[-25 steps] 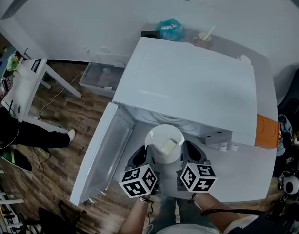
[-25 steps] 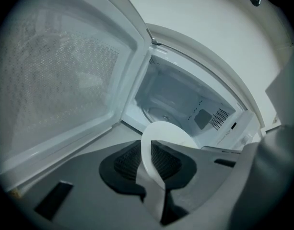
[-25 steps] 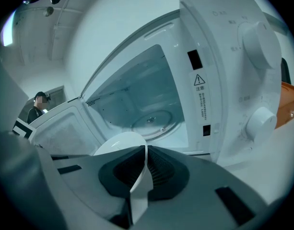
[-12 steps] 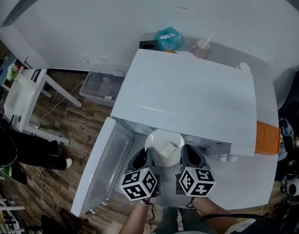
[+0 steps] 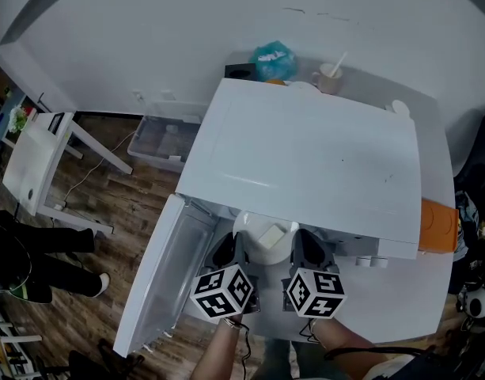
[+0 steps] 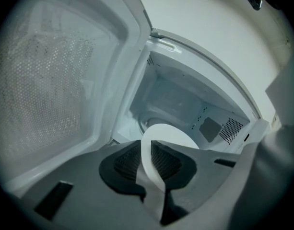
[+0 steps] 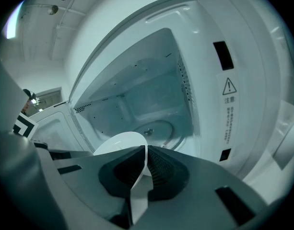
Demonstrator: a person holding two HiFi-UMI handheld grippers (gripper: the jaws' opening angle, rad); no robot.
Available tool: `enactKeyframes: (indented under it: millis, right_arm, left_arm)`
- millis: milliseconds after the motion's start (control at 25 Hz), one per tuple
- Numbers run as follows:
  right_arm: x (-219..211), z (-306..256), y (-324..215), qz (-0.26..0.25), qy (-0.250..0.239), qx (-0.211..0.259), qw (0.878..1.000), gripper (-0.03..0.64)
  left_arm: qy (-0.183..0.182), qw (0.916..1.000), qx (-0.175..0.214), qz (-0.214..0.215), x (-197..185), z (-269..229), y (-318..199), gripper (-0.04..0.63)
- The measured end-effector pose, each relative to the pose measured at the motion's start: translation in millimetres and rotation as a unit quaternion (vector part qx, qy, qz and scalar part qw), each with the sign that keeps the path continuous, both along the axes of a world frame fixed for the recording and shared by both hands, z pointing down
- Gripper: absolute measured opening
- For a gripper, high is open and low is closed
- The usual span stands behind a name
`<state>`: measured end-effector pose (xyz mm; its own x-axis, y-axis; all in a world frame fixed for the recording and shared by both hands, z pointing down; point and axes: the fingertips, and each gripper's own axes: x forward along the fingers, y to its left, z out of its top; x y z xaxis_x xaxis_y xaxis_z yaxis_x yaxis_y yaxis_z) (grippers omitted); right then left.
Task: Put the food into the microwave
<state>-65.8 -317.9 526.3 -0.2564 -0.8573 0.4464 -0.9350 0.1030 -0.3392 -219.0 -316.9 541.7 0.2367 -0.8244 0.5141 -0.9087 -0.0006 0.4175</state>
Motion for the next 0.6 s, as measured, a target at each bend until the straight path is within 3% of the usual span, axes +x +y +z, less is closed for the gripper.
enactKeyframes:
  millis: [600]
  right_arm:
    - [4,-1,-26,0.033,0.000,0.020,0.999,0.021]
  left_arm:
    - [-0.027,0.9989,0.034,0.016,4,-6,-34,0.066]
